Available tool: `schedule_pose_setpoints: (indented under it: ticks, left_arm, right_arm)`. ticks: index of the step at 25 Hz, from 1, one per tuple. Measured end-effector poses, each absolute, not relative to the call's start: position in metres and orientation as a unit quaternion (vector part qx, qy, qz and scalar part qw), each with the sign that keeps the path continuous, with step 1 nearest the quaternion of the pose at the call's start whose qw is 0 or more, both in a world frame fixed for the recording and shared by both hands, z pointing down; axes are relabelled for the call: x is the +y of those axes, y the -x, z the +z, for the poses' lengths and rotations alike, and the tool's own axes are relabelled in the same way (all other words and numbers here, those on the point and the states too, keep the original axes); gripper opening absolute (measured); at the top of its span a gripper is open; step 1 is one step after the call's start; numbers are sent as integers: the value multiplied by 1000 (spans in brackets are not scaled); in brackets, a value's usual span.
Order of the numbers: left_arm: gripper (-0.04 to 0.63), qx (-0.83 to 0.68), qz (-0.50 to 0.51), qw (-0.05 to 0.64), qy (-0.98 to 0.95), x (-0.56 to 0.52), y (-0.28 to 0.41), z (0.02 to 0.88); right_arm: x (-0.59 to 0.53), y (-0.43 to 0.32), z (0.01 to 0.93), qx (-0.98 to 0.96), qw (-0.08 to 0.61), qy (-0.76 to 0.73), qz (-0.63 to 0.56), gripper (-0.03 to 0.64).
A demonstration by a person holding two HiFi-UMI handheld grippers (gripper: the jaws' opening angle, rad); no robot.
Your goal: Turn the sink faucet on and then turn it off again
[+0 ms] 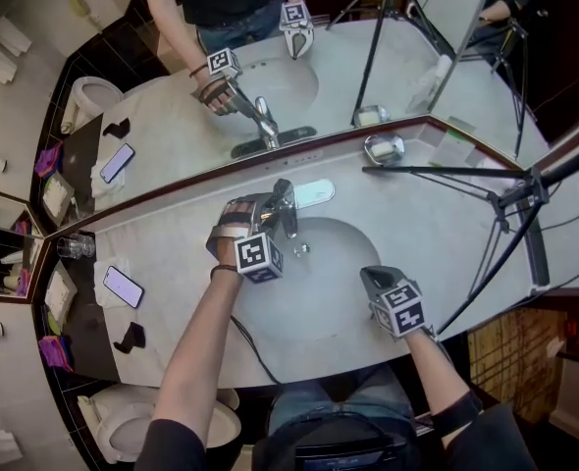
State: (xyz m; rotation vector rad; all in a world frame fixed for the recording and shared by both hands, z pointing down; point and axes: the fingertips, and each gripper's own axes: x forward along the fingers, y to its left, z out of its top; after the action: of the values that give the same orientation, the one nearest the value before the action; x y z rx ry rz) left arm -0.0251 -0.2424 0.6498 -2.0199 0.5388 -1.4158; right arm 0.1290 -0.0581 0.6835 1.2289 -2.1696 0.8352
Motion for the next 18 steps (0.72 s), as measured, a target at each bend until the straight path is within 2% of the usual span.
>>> schedule_pose_setpoints:
  ticks: [2,5,18]
  left_arm:
    - [204,212,-533,311,758,-244,25,652]
    - [119,235,-522,331,750,-250,25,647]
    - [138,251,-517,348,741,-246,26,653]
  right_arm:
    - [-56,-131,685,-796,254,-453,310,21]
    - [-54,-132,689,-795,253,-453,314,21]
    - [-45,-126,700,-793,253,-448,326,21]
